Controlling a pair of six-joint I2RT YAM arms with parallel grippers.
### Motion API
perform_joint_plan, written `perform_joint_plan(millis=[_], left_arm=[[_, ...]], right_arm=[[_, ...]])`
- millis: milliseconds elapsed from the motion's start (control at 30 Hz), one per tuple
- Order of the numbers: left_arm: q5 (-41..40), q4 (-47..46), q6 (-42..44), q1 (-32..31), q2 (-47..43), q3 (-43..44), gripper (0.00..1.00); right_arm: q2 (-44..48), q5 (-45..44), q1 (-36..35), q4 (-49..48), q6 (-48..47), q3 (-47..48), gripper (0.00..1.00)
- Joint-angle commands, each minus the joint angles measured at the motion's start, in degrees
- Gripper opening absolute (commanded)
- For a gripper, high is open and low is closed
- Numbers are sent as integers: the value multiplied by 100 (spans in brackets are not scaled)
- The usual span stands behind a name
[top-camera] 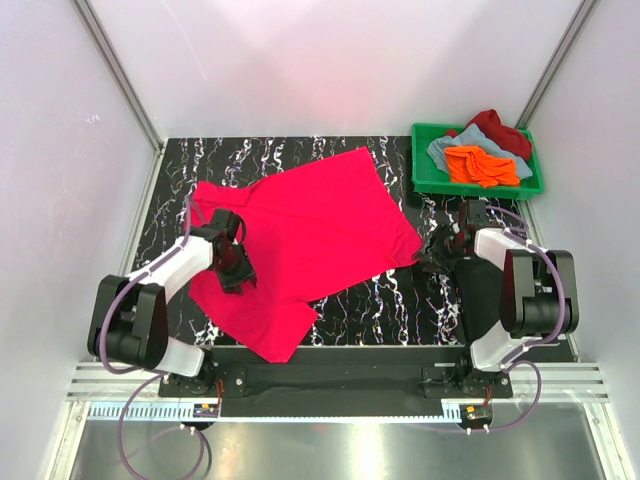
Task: Fold and stack the t-shirts
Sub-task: Flatten the tshirt out
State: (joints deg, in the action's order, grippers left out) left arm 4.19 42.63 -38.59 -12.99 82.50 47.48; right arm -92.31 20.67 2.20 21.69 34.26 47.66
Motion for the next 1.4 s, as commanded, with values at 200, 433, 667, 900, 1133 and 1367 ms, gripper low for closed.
perform_joint_plan(millis=[200, 433, 667, 900, 1133, 1367], left_arm=[[136, 70, 299, -1, -445, 77, 45], [170, 105, 387, -1, -226, 314, 45], [188, 87, 493, -1, 65, 534, 45], [328, 52, 581, -1, 302, 639, 44], [346, 17, 616, 7, 425, 692, 44], [320, 17, 651, 25, 504, 710, 44]], right_arm=[[-445, 411, -70, -1237, 10, 313, 51], [308, 811, -782, -1343, 503, 1369, 60], [-217, 571, -246, -377, 151, 1309, 61], [-822, 438, -246, -315, 36, 1491, 49], [-1104, 386, -439, -104, 607, 1554, 59], [-1271, 333, -589, -86, 836, 1746, 48]])
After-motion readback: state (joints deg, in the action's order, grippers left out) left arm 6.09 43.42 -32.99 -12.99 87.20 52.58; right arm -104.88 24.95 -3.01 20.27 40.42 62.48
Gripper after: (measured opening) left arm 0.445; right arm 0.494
